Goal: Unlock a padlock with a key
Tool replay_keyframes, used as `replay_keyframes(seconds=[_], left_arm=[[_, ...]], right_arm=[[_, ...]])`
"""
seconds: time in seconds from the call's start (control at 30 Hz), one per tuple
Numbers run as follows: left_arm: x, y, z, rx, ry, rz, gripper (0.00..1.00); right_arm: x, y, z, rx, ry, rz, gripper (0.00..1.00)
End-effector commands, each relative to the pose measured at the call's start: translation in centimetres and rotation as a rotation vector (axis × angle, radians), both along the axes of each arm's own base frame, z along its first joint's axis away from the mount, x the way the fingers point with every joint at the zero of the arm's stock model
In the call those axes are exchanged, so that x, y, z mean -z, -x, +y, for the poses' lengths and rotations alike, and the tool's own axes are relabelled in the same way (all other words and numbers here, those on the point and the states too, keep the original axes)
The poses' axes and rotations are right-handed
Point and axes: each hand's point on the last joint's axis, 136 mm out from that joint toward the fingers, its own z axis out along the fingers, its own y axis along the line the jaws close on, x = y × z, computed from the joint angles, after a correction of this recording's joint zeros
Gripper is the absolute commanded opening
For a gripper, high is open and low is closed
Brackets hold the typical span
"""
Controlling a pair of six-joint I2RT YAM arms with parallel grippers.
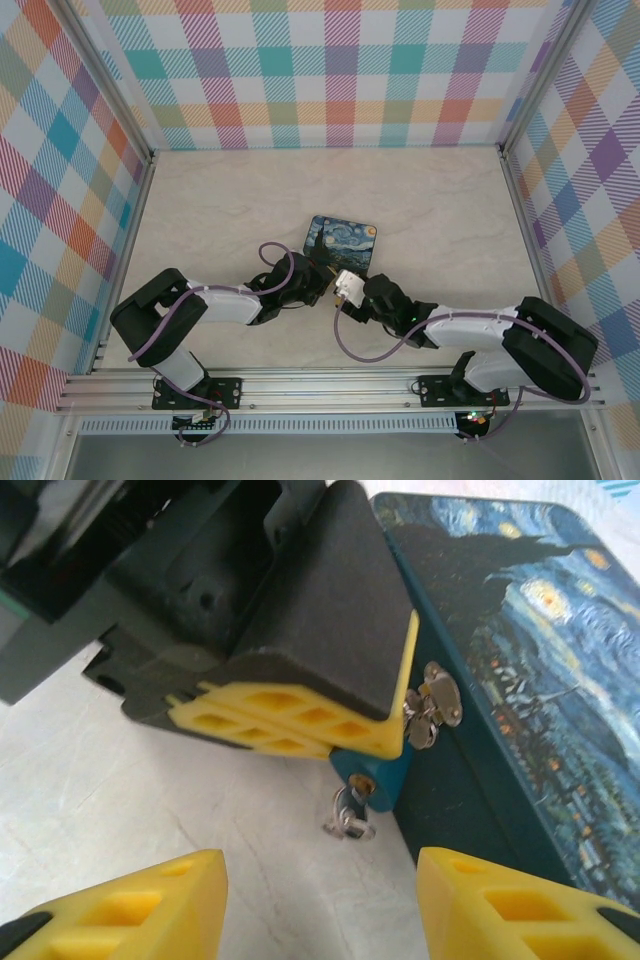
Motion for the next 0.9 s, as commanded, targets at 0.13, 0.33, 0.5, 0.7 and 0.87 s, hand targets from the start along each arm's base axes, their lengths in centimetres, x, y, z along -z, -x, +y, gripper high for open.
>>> replay_keyframes(seconds=[0.13, 0.33, 0.5, 0.7, 0.87], left_arm=[[-3.0, -0.3, -1.6, 0.024, 0.082, -0.046, 0.00], [-3.0, -0.3, -1.7, 0.026, 0.086, -0.045, 0.00], [-2.9, -0.2, -1.8, 0.030, 0.086, -0.043, 0.00], [-2.7, -0.2, -1.9, 0.035, 0.085, -0.041, 0.00], [-2.5, -0.2, -2.0, 0.037, 0.084, -0.036, 0.00]], right_arm=[[-1.3, -1.6, 1.5, 0.009, -0.010, -0.076, 0.49], [-0.4, -2.2, 1.6, 0.046, -0.012, -0.063, 0.36], [-0.4, -2.6, 1.7, 0.071, -0.031, -0.061, 0.29], [-0.9, -2.8, 2.1, 0.062, -0.037, -0.072, 0.30], [-1.1, -2.9, 2.3, 0.056, -0.036, -0.074, 0.29]])
